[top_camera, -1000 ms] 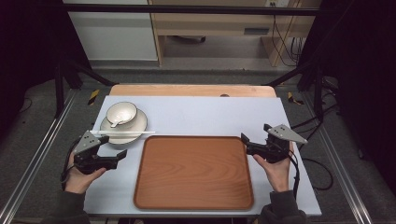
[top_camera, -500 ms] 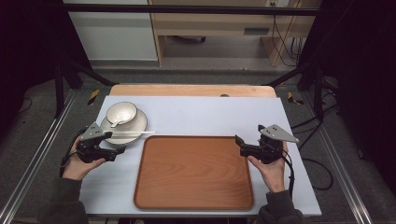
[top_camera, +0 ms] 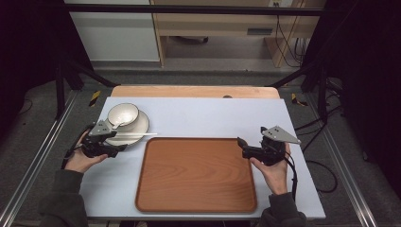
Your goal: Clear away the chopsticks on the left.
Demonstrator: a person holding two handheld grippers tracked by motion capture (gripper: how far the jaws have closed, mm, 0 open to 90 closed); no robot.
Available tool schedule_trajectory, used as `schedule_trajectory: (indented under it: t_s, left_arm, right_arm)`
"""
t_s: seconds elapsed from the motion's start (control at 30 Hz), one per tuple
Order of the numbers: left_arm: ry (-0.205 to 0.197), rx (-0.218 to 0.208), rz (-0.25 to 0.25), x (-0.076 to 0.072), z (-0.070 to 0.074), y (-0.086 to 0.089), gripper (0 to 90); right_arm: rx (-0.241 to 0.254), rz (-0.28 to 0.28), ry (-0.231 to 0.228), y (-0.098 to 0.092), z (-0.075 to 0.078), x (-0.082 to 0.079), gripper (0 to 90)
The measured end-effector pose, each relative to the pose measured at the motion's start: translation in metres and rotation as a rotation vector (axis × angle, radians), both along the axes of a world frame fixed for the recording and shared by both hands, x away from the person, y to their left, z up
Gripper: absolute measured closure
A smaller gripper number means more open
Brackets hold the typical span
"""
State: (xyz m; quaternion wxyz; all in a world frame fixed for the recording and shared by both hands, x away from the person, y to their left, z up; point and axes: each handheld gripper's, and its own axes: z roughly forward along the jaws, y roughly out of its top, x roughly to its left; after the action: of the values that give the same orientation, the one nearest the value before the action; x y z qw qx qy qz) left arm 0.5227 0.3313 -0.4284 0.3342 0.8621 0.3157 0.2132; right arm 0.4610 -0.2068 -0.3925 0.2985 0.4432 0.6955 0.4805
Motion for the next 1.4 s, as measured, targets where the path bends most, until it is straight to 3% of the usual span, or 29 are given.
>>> schedule_trajectory:
  t_s: [0.2,0.23,0.4,0.5,0.57,0.73,1.13,1.27,1.4]
  left_arm:
    - [-0.008,0.029,0.024,0.004,-0.006,0.001,37.0]
    - [-0.020,0.055,0.030,0.006,-0.007,0.000,37.8]
    - [-0.051,0.063,0.044,0.010,-0.009,0.000,42.3]
    - [-0.066,0.036,0.056,0.012,-0.010,0.000,44.8]
    - [-0.068,0.051,0.059,0.014,-0.012,0.000,45.5]
    - [-0.056,0.024,0.079,0.019,-0.017,0.004,47.5]
    - [-0.066,0.038,0.086,0.021,-0.020,0.005,53.5]
    - [-0.049,0.047,0.088,0.021,-0.020,0.005,57.1]
    - [-0.036,0.026,0.088,0.020,-0.021,0.003,61.7]
  right_arm:
    - [-0.007,0.000,0.000,0.001,-0.001,0.001,7.6]
    - [-0.008,0.000,-0.001,0.001,-0.001,0.001,7.6]
    - [-0.006,0.001,0.002,0.002,-0.001,0.001,7.6]
    - [-0.009,0.003,0.000,0.002,-0.001,0.001,7.6]
    - [-0.004,0.003,0.000,0.002,-0.002,0.001,7.7]
    - [-0.012,0.004,0.003,0.002,-0.002,0.001,7.7]
    - [-0.014,0.005,0.007,0.002,-0.003,0.001,7.6]
    - [-0.013,0.003,0.011,0.002,-0.003,0.001,7.6]
    - [-0.019,0.002,0.011,0.002,-0.003,0.002,7.6]
